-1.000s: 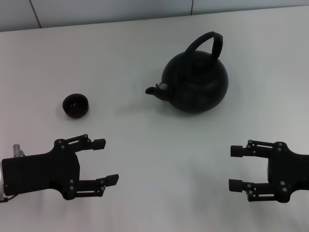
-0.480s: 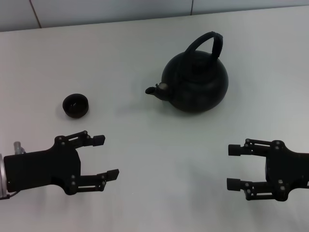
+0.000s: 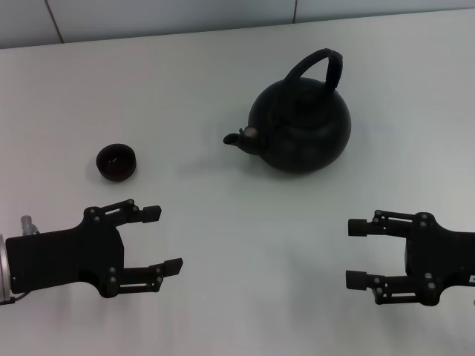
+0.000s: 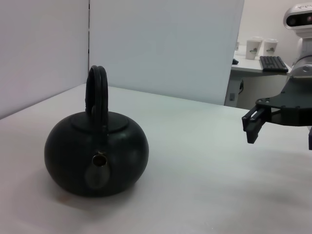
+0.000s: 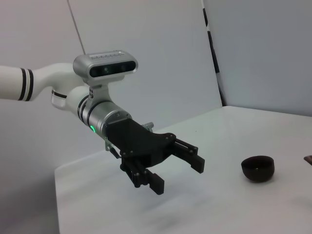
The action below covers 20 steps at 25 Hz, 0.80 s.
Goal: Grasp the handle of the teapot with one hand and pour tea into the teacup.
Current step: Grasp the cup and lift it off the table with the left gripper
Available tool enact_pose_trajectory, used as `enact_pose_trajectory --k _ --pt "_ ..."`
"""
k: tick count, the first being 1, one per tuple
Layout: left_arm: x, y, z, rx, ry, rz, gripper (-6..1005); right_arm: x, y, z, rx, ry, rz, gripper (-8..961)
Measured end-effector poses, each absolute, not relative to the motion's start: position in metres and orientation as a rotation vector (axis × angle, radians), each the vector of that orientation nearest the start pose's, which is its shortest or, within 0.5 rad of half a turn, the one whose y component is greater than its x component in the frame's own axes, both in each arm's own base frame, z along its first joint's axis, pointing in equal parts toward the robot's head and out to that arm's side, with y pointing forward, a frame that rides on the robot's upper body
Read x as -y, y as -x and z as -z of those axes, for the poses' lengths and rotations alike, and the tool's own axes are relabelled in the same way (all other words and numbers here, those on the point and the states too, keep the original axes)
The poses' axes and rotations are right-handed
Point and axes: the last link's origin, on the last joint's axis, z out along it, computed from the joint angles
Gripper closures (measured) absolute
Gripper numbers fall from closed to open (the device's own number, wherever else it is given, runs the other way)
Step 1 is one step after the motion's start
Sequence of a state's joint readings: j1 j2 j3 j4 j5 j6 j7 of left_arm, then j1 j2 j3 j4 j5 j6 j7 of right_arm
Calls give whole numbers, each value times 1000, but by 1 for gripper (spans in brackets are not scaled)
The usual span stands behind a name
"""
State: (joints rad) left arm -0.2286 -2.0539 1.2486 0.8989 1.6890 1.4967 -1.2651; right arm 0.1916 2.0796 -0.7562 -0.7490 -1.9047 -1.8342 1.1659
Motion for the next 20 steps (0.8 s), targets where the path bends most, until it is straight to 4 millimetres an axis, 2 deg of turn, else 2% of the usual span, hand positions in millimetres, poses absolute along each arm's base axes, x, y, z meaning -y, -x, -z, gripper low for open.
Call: enact_pose_trajectory --k 15,18,20 --pt "-279 270 26 369 2772 598 165 -218 -311 -10 -546 2759 -860 168" --pt "-288 269 32 387 2667 660 166 -219 -310 -10 -539 2755 -862 168" --pt "-288 269 32 387 2667 660 167 -220 -310 -10 -536 2755 -861 169"
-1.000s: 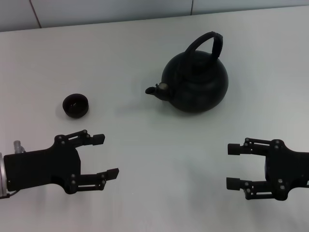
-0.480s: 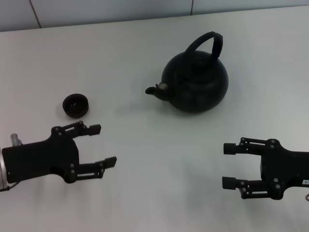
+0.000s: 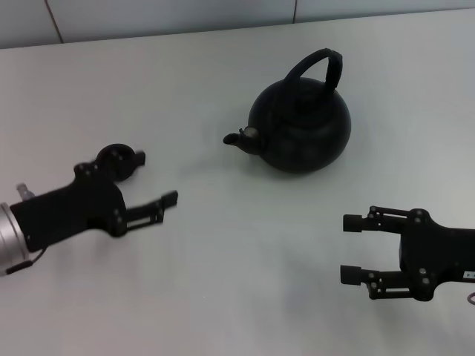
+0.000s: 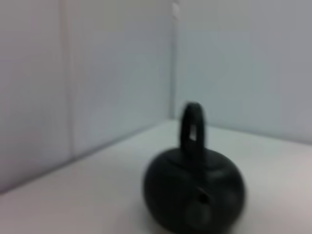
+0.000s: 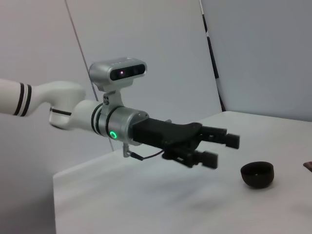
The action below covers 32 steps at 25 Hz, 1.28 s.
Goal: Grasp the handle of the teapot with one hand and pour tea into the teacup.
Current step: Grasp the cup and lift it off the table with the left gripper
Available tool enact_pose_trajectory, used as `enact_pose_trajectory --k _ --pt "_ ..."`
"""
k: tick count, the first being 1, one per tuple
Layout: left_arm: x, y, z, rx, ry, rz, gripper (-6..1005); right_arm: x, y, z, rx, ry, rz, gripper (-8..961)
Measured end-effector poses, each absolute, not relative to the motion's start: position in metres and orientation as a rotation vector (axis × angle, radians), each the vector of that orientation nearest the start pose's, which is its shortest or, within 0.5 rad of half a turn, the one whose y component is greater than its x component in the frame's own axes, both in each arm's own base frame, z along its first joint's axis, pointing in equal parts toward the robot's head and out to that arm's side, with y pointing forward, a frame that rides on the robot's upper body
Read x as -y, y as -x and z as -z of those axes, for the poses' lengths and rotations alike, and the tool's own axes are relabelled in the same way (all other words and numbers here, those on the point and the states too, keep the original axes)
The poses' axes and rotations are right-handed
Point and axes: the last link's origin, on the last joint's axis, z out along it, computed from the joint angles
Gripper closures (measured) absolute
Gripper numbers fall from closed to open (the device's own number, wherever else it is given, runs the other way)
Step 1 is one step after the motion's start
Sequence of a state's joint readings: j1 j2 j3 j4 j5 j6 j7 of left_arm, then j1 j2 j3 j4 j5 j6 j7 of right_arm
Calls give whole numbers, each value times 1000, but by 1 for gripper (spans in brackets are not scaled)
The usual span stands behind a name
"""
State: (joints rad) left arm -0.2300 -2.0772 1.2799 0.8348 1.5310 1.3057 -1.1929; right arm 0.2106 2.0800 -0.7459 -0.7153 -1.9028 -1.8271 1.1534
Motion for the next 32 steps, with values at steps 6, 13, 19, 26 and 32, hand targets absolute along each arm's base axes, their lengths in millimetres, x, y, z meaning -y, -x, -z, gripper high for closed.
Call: enact_pose_trajectory --k 6,13,19,26,32 --pt "-303 282 43 506 2359 751 170 -225 -308 -10 -524 2754 -858 168" --pt "-300 303 55 540 2228 642 173 -229 -305 -11 -506 2756 -859 169" --pt "-297 312 59 562 2222 594 175 -233 -302 -11 -488 2761 -861 168" --pt "-297 318 58 581 2211 557 178 -236 -301 -11 -478 2765 -863 169" --pt "-299 322 61 561 2215 500 181 -235 -300 -10 -482 2765 -868 168"
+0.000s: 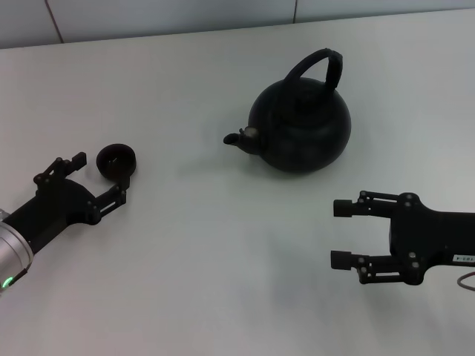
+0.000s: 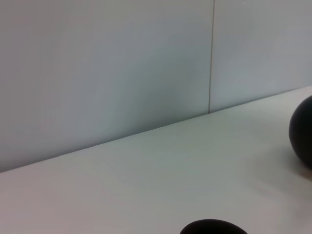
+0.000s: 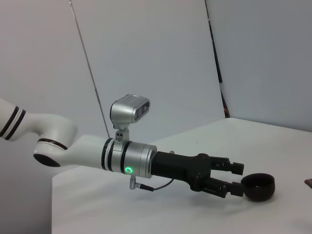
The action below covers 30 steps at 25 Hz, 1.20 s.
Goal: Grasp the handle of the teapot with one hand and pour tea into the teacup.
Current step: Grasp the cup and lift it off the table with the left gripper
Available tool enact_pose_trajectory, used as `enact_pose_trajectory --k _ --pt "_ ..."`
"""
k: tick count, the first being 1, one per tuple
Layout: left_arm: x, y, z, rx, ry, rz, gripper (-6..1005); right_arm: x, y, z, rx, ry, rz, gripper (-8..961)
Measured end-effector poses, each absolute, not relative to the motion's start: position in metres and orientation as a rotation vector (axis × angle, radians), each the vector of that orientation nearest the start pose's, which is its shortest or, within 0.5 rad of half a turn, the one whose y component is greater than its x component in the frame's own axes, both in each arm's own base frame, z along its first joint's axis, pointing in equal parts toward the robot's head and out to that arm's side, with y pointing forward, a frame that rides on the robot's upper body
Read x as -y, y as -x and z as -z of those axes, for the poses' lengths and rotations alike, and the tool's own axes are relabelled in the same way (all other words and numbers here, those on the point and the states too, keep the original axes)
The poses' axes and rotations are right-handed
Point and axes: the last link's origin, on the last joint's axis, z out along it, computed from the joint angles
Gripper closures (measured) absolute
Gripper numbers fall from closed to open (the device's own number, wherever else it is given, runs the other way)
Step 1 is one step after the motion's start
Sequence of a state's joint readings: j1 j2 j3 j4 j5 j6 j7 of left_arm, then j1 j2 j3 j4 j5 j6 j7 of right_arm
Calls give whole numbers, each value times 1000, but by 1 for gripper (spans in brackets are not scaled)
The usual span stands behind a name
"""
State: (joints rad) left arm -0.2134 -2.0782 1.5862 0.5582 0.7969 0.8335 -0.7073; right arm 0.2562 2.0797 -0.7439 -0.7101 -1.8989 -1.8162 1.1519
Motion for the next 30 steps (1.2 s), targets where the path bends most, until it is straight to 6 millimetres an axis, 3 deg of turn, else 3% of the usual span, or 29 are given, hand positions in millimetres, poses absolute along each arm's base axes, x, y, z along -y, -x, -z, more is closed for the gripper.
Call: enact_pose_trajectory --k 30 --pt "-317 315 68 540 2248 468 194 -238 -298 -9 -476 2768 -881 169"
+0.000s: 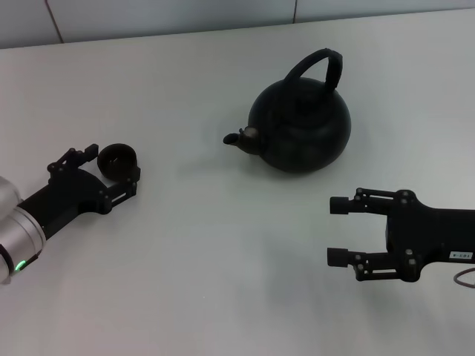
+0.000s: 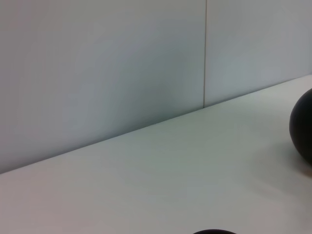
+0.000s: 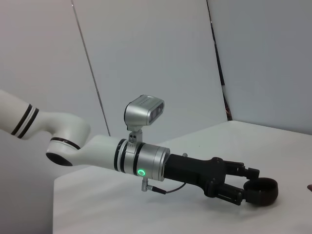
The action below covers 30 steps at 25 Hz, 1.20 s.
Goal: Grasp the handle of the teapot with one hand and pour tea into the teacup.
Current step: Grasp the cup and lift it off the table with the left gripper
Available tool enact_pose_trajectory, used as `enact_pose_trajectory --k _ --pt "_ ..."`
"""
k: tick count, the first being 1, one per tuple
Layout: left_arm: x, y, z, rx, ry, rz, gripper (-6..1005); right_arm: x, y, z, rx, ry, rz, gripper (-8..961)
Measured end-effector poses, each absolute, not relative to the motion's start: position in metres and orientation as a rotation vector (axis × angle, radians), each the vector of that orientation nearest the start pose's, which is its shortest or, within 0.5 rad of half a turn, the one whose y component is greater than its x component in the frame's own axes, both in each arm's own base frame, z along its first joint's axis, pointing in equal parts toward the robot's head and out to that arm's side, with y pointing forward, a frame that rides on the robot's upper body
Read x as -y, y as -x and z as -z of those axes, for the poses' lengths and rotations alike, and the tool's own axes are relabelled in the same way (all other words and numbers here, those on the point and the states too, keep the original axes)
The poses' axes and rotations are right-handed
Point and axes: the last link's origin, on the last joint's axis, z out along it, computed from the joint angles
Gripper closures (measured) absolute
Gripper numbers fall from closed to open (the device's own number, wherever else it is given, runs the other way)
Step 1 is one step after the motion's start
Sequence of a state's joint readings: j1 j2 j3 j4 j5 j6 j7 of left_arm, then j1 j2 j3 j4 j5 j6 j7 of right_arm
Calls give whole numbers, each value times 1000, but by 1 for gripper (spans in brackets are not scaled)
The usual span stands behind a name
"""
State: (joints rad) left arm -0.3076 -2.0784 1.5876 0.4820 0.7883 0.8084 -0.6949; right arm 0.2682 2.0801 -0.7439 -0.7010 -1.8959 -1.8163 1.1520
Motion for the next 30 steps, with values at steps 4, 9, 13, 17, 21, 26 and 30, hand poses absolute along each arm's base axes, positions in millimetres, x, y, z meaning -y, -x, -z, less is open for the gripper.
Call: enact_pose_trajectory --k 4,9,13,17,21,26,30 --pt "-319 314 68 537 2250 467 195 -239 -297 -9 -474 2769 -881 169" --pt "-321 313 69 534 2253 459 197 -239 -297 -9 -472 2770 -882 168" --pt "-321 310 73 520 2276 452 199 -239 -297 -9 -473 2770 -882 168" --pt "-321 309 76 515 2287 435 201 -239 -297 -9 -473 2770 -882 168" --pt "-322 307 77 508 2294 430 225 -239 -297 -9 -473 2767 -882 168" --pt "-321 303 79 500 2309 455 316 -240 -297 -10 -473 2759 -884 168" --pt "-317 290 86 450 2363 479 316 -240 -297 -10 -472 2758 -884 168"
